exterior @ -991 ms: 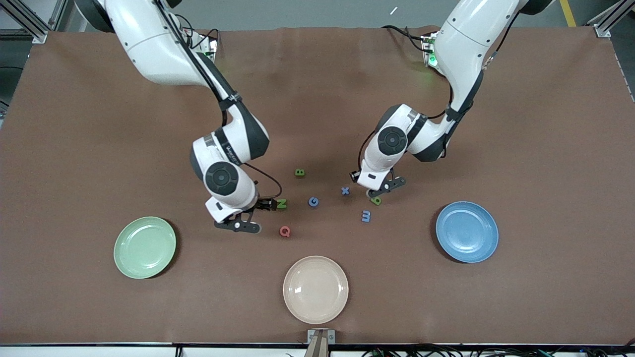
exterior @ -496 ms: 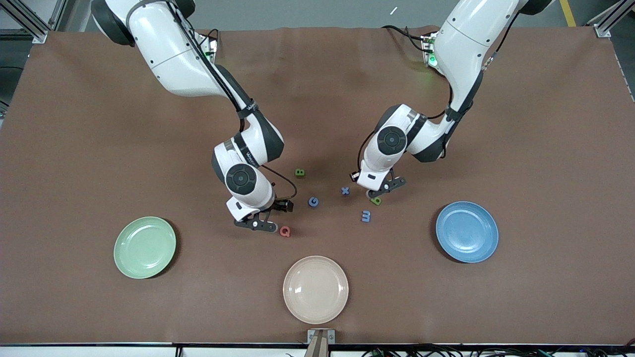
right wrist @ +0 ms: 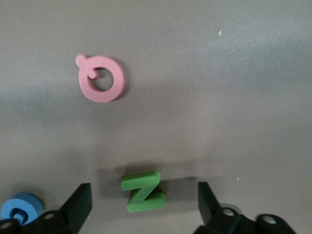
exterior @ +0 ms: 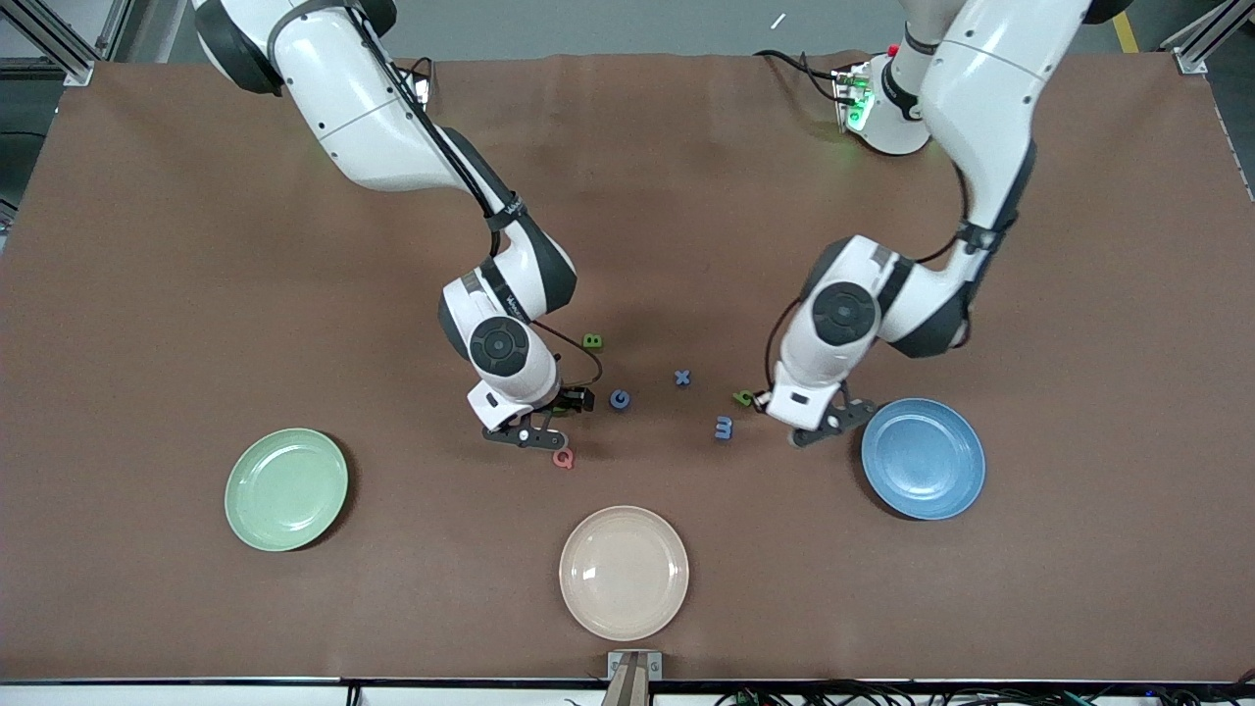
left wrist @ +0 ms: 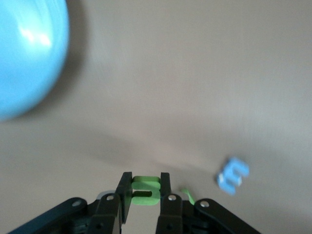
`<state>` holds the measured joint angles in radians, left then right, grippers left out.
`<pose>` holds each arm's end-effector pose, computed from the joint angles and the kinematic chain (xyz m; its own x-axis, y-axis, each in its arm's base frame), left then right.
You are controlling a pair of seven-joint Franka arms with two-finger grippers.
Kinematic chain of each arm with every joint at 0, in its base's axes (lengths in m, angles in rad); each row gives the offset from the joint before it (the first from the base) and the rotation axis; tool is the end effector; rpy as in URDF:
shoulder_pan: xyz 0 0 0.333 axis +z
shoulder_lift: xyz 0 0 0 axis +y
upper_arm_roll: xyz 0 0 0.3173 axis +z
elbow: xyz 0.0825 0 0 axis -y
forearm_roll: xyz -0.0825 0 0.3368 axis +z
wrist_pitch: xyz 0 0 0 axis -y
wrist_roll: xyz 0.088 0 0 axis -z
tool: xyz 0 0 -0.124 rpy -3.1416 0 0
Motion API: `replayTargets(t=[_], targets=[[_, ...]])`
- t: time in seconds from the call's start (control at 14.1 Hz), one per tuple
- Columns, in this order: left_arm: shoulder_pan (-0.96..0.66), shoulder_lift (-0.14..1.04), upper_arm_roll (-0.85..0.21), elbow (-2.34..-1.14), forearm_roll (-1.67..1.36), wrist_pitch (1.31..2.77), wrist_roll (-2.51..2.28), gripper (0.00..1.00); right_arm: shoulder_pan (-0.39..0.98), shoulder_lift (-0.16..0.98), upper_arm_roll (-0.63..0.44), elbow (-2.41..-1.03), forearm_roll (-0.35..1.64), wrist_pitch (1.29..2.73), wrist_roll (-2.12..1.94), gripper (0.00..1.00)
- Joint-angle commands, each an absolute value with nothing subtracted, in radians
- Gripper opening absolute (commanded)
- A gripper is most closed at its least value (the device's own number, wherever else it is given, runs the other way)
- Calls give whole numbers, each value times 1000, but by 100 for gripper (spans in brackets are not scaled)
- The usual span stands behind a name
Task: Sort upper and lower case letters into plates
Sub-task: 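Grasp the u with the left gripper while the right gripper grasps Z, then drop the u on the blue plate while the right gripper carries Z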
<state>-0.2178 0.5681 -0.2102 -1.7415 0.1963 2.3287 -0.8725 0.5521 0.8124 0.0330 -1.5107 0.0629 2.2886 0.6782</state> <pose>0.5867 -0.2460 0.2745 0.9397 0.3387 0.0484 0.3389 -0.9408 0.0041 0.5619 0.3706 0.1948 0.9871 -0.1432 -0.0719 -0.1457 -0.9888 -0.0317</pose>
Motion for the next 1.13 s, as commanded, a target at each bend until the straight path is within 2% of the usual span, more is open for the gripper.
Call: replayTargets(t=[0.0, 0.14, 0.21, 0.28, 0.35, 0.42, 0.5, 0.85, 1.06], targets=[[-112, 586, -218, -1686, 212, 2307, -653, 1, 565, 818, 26, -1505, 83, 2292, 684, 82], [-51, 617, -216, -1669, 212, 2309, -519, 2, 566, 818, 26, -1506, 83, 2289, 683, 70], [-16, 636, -216, -1657, 212, 2313, -462, 5, 568, 818, 25, -1506, 81, 2287, 683, 62], [15, 653, -216, -1648, 212, 2315, -437, 24, 569, 819, 26, -1508, 81, 2287, 681, 54], [31, 657, -216, -1646, 215, 2316, -436, 35, 569, 818, 25, -1512, 81, 2289, 683, 45], [32, 658, -215, -1647, 236, 2318, -433, 79, 568, 818, 25, -1513, 81, 2287, 683, 37], [32, 658, -216, -1646, 300, 2318, -434, 100, 569, 818, 25, -1513, 81, 2287, 683, 30], [-50, 657, -242, -1643, 313, 2322, -617, 99, 552, 798, 17, -1506, 68, 2273, 669, 6], [-153, 675, -242, -1646, 310, 2373, -870, 95, 502, 773, -26, -1490, 28, 2201, 560, 5]])
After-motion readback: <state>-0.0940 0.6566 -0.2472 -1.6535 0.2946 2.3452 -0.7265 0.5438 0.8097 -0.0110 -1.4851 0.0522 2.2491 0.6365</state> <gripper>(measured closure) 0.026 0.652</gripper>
